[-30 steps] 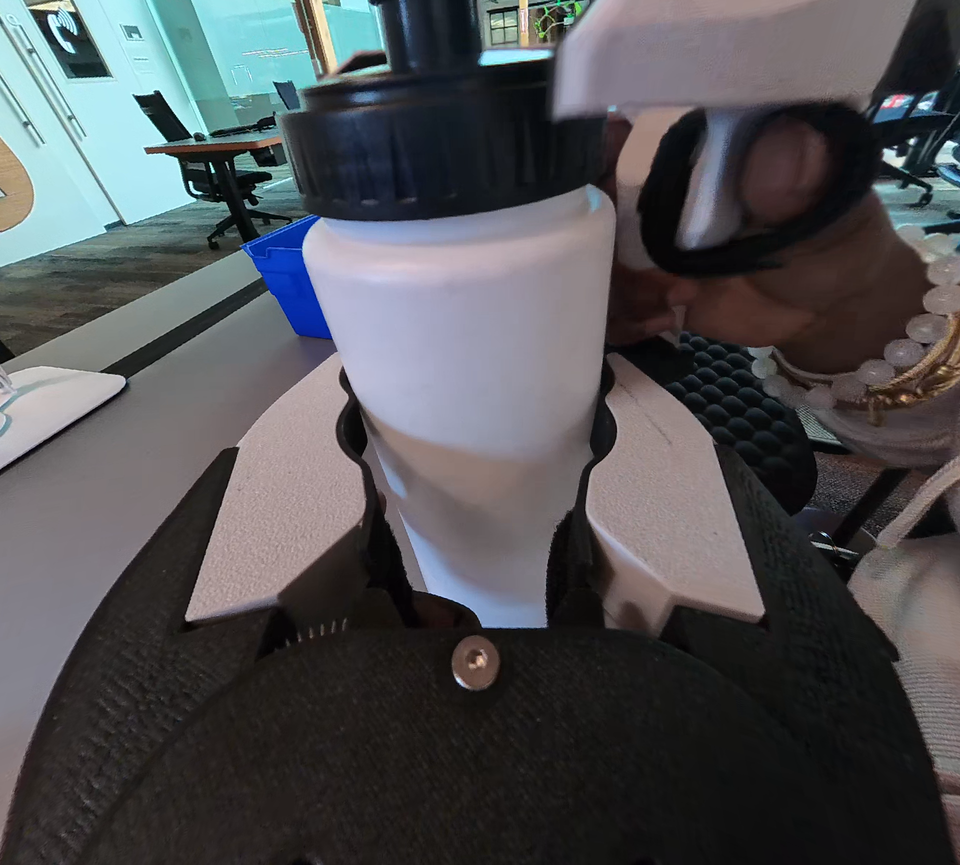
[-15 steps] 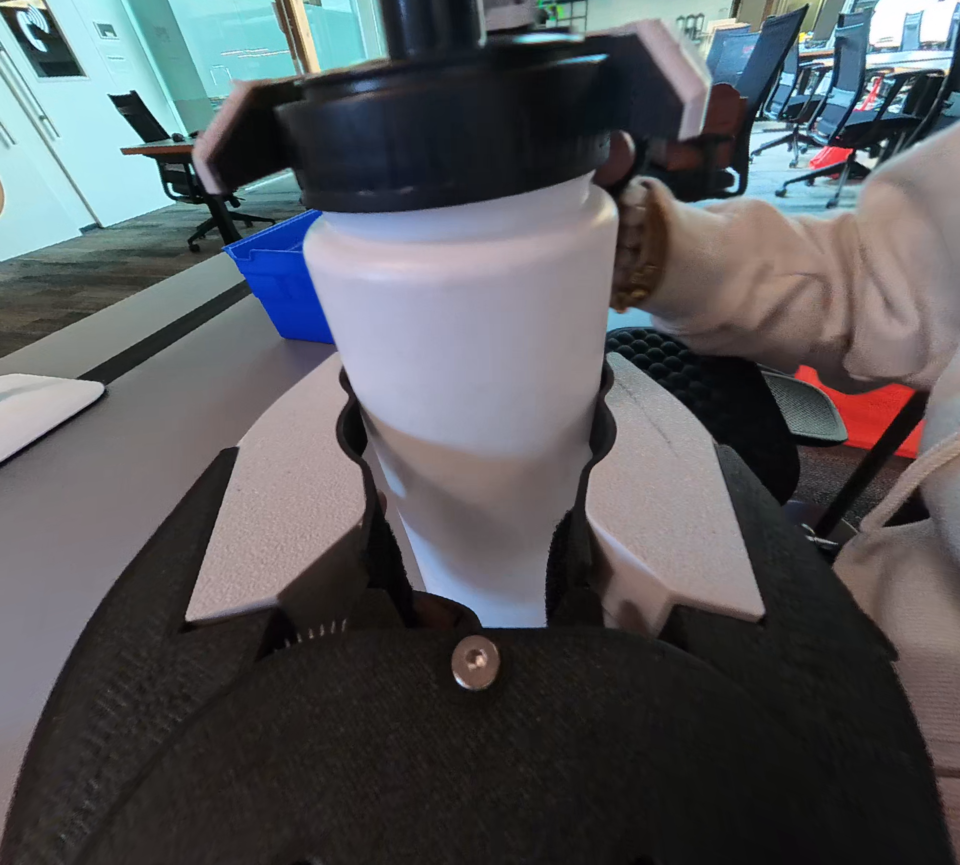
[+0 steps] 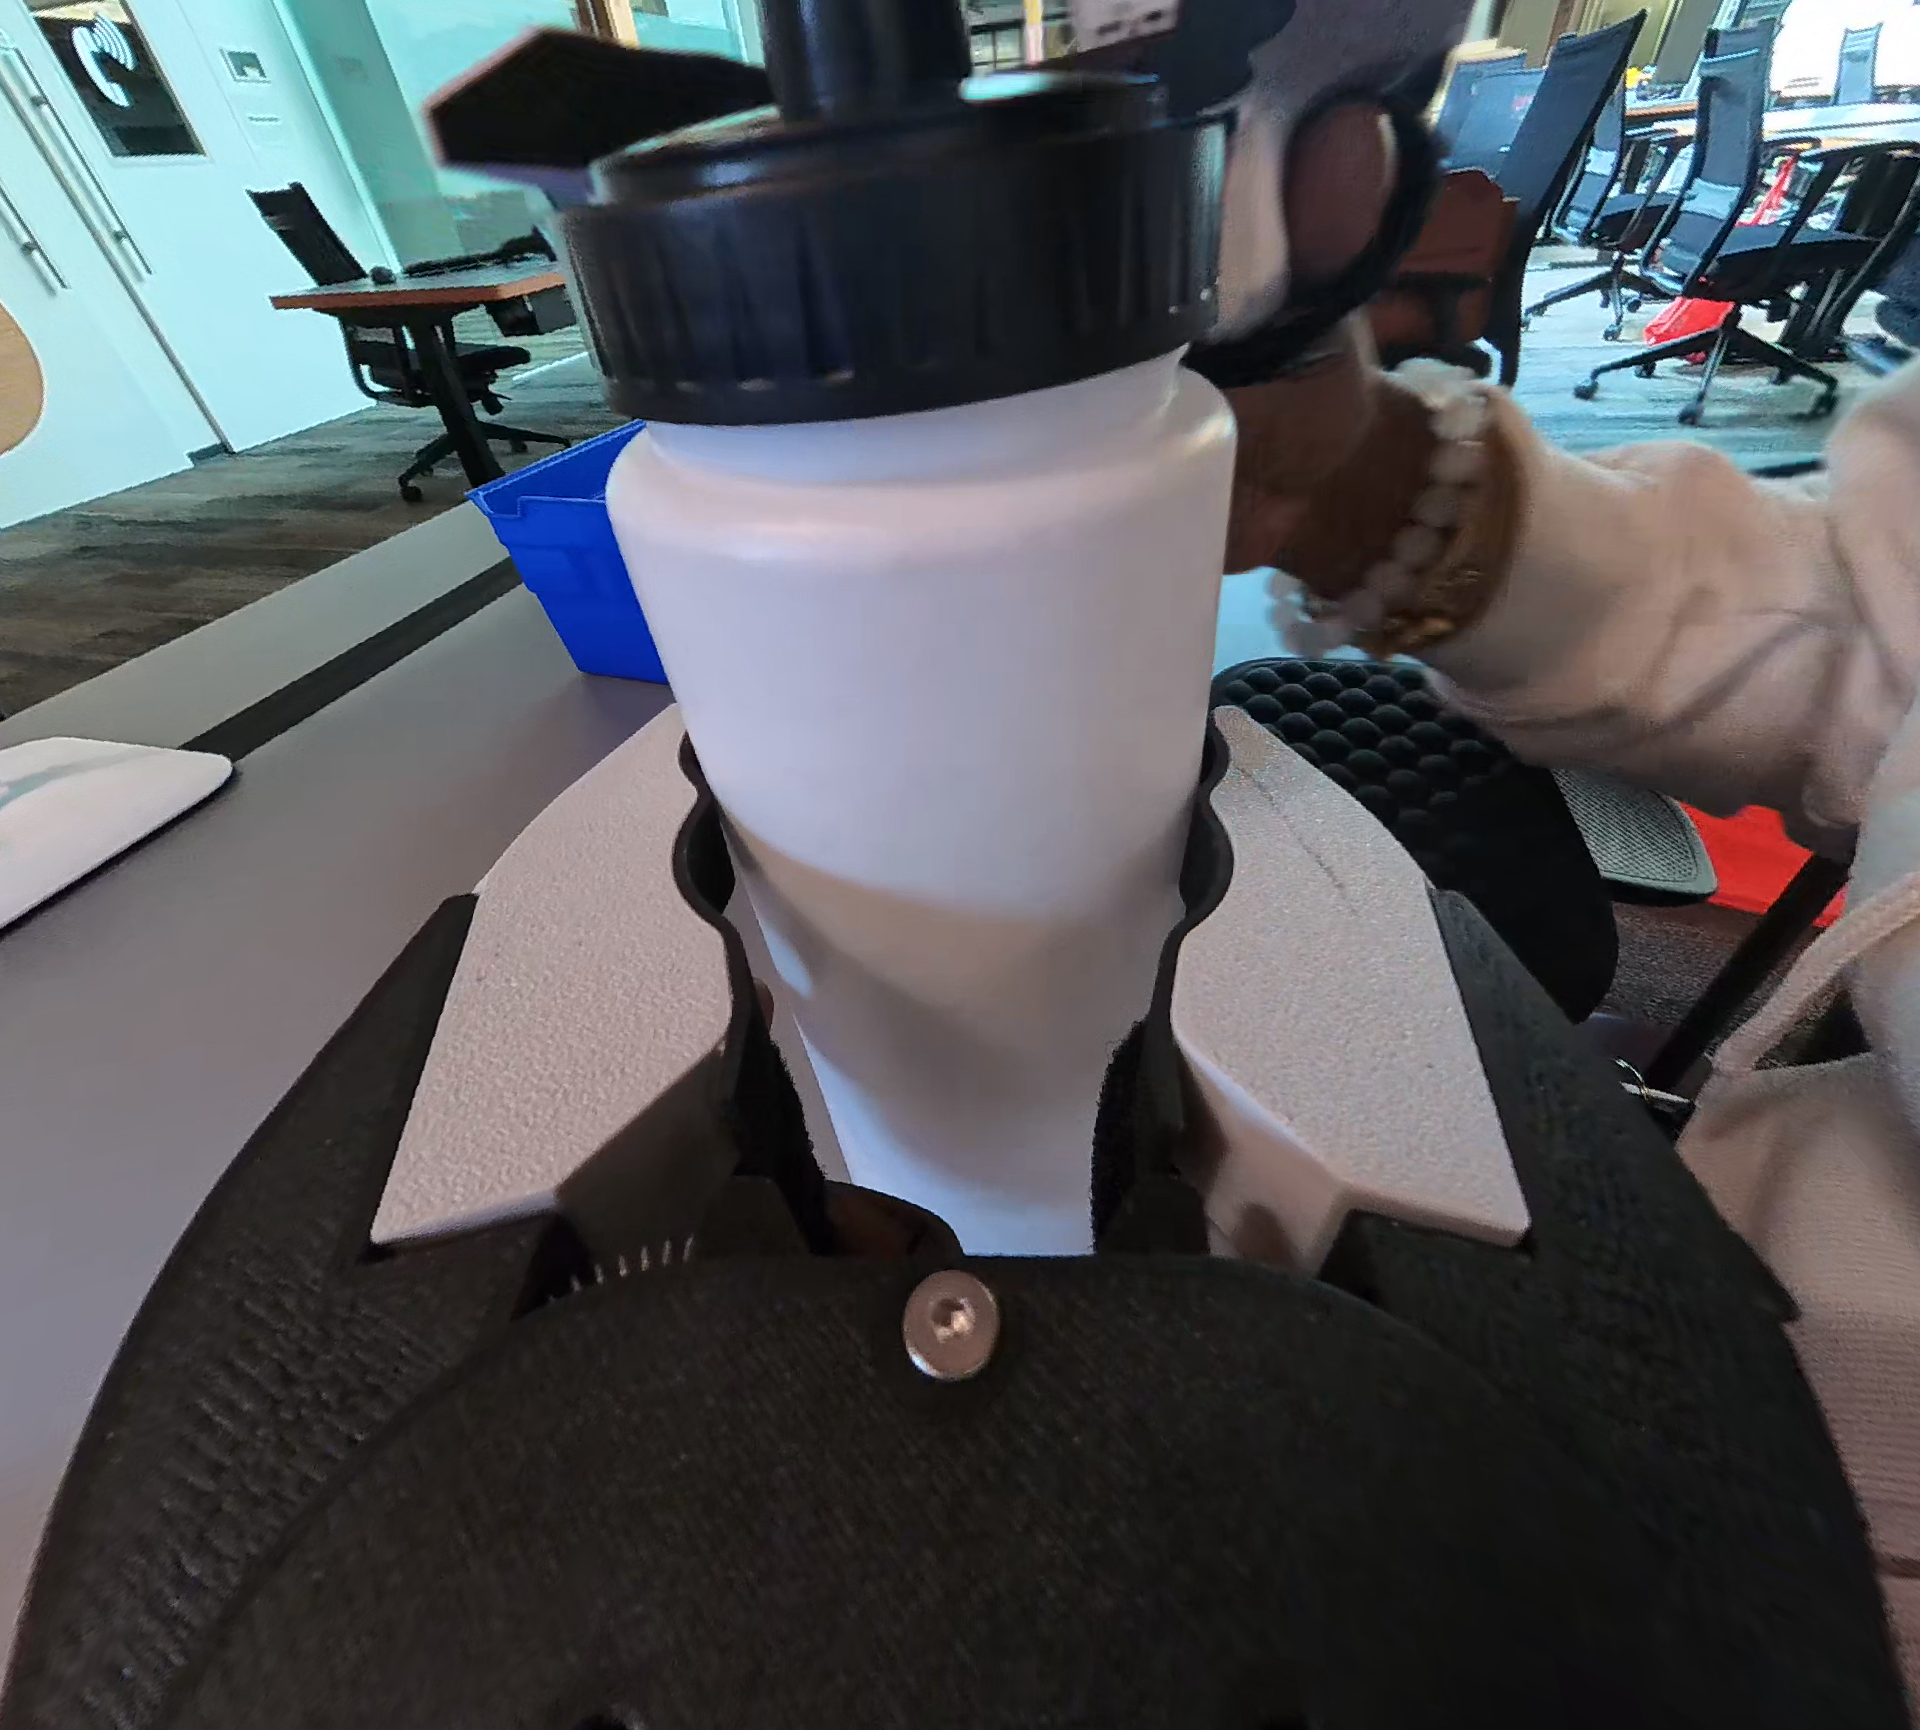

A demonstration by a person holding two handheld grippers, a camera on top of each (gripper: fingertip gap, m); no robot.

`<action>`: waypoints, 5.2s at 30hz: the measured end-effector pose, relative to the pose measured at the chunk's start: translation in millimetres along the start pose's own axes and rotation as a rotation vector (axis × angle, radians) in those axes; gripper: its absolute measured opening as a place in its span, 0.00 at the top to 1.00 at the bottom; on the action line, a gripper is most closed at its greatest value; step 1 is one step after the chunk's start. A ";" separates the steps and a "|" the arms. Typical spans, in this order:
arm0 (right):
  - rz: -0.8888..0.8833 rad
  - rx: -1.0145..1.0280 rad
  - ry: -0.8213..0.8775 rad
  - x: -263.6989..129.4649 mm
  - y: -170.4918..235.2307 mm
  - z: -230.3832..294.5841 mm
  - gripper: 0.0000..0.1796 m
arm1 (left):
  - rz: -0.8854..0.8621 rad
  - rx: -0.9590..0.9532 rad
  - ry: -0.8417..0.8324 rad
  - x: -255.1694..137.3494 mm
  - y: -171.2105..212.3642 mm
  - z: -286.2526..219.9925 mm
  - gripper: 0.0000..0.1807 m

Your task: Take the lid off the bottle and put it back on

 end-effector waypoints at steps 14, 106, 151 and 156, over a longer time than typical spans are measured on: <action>0.170 -0.253 0.415 8.5 14.1 16.1 0.57 | 0.002 -0.005 -0.013 -1.2 0.0 1.3 0.52; 0.519 -0.091 1.008 -148.0 2.4 -209.2 0.63 | -0.019 -0.012 0.023 -0.8 1.2 0.6 0.52; 0.629 -0.726 0.853 -183.4 42.7 -123.9 0.96 | 0.028 -0.054 -0.449 -45.4 22.6 64.5 0.61; 0.585 -0.599 0.854 -190.7 63.4 -133.2 0.96 | 0.039 -0.038 -0.446 -44.7 22.4 63.5 0.61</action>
Point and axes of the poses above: each gripper's, where its closed fingertips meet, x out along the fingers, y out of its underside, z = x × y across the jaws, the point moved 4 cm from there along -x, back along the fingers, and after that the axes turned 14 degrees about y, right-handed, at the moved point
